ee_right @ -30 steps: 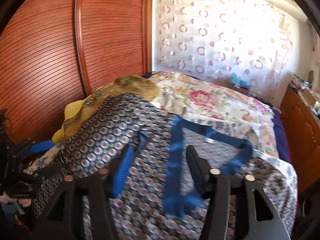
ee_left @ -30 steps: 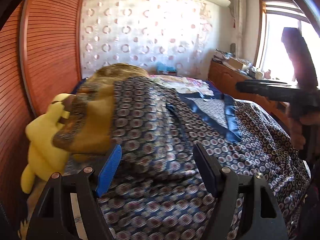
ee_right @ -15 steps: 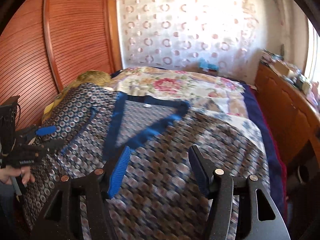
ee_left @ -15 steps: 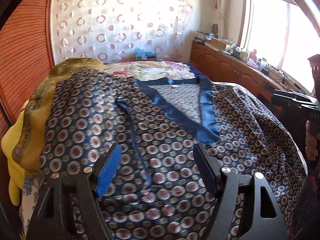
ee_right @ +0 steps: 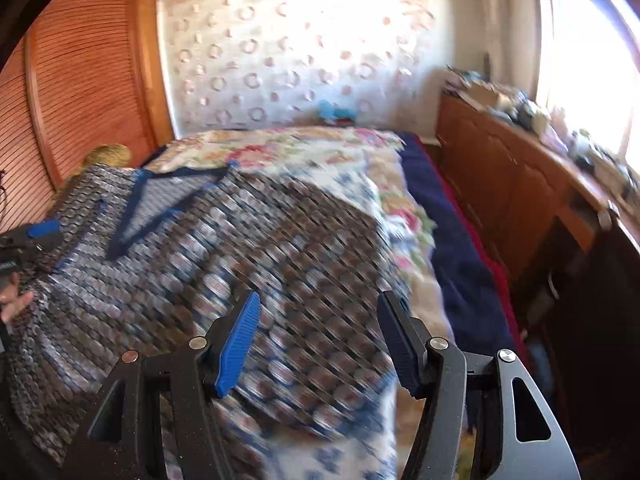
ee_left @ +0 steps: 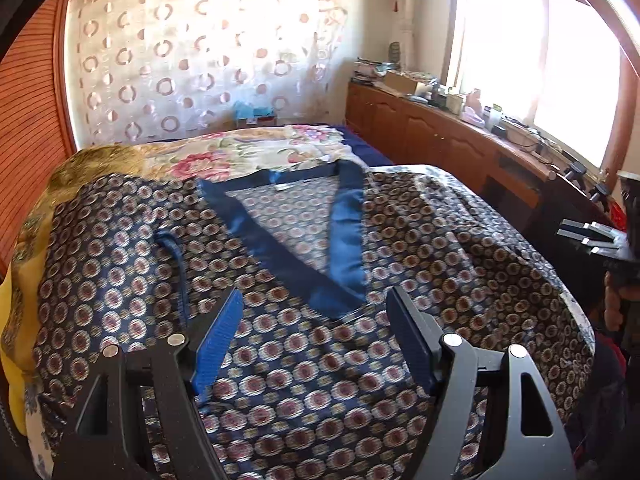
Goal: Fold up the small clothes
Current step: 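Grasp the shirt's other side edge with the right gripper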
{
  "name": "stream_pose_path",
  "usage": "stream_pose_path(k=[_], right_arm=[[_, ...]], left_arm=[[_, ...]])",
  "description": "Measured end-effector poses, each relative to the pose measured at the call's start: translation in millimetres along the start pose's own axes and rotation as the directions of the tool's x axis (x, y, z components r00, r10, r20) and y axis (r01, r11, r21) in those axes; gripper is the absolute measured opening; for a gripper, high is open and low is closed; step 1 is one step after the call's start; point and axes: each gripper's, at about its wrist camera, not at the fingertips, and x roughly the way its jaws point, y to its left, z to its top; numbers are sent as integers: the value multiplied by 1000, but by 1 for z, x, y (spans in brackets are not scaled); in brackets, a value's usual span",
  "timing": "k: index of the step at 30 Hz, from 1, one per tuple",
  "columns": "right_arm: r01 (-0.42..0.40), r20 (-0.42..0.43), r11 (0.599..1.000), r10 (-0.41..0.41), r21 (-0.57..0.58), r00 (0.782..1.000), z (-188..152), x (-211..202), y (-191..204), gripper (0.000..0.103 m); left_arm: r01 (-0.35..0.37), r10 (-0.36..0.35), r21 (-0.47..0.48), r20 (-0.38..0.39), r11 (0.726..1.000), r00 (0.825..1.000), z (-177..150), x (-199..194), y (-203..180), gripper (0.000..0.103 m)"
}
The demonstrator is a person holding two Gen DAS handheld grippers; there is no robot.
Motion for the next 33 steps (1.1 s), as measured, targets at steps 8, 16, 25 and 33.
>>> stream_pose_path(k=[8,16,25,33], right_arm=[[24,-79,996,-17,87,997,-29,5,-27,63],[-23,-128,988,42,151,991,-28,16,-34,63],[-62,-130,988,80,143,988,-21,28,-34,39],[8,-110,997,0,71,994,-22,21,-36,7]], left_arm=[[39,-39,29,9,999,999,13,0,-23,75],[74,-75,15,40,997,996,25,-16,-32,75],[88,-88,0,57,996,994,29,-29,-34,75],[84,-83,-23,55,996,995,25,-29,-30,75]])
